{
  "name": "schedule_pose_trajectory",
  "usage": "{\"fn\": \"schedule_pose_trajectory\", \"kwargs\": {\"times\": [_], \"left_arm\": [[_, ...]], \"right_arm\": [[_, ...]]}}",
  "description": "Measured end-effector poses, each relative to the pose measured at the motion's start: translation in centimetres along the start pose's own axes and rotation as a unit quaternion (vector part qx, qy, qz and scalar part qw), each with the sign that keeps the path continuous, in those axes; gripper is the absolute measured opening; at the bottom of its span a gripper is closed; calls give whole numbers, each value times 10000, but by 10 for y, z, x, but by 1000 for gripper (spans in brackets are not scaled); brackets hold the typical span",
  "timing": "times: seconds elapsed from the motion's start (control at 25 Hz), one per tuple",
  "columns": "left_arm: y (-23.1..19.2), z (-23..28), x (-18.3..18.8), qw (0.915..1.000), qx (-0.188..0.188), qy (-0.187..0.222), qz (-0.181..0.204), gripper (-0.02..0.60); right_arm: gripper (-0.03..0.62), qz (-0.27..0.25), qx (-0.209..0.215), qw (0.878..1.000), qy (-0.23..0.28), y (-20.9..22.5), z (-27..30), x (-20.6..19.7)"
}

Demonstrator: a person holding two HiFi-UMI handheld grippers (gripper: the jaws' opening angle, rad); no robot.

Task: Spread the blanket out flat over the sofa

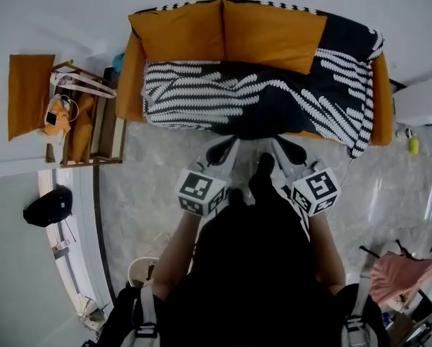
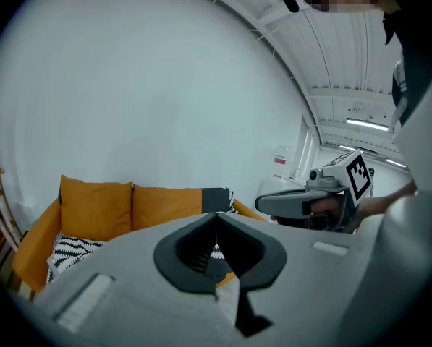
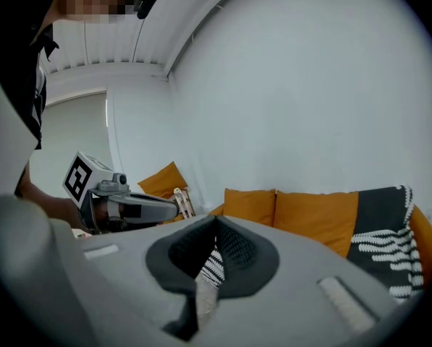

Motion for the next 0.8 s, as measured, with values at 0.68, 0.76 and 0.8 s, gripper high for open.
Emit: {"fn": "schedule_pose_trajectory", "kwargs": {"times": [0.68, 0.76, 0.8], "left_arm": [[-5, 50, -12, 9985, 506, -110, -188, 12], [-9, 54, -19, 9979, 555, -194, -282, 12], [-11, 57, -22, 9976, 565, -238, -324, 12]], "right_arm": [[3, 83, 668, 9973, -296, 40, 25, -36], [3, 142, 665, 9969, -394, 41, 27, -46], [3, 170, 661, 9967, -449, 43, 27, -53]]}}
Point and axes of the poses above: the fingertips, and each gripper's own axes: z forward along the fingers, y to its right, x out of its top, the point moved 1 cm from there along -z, backward along the fingers, and after that the axes turned 15 degrees about -z, right-handed, at the moved point
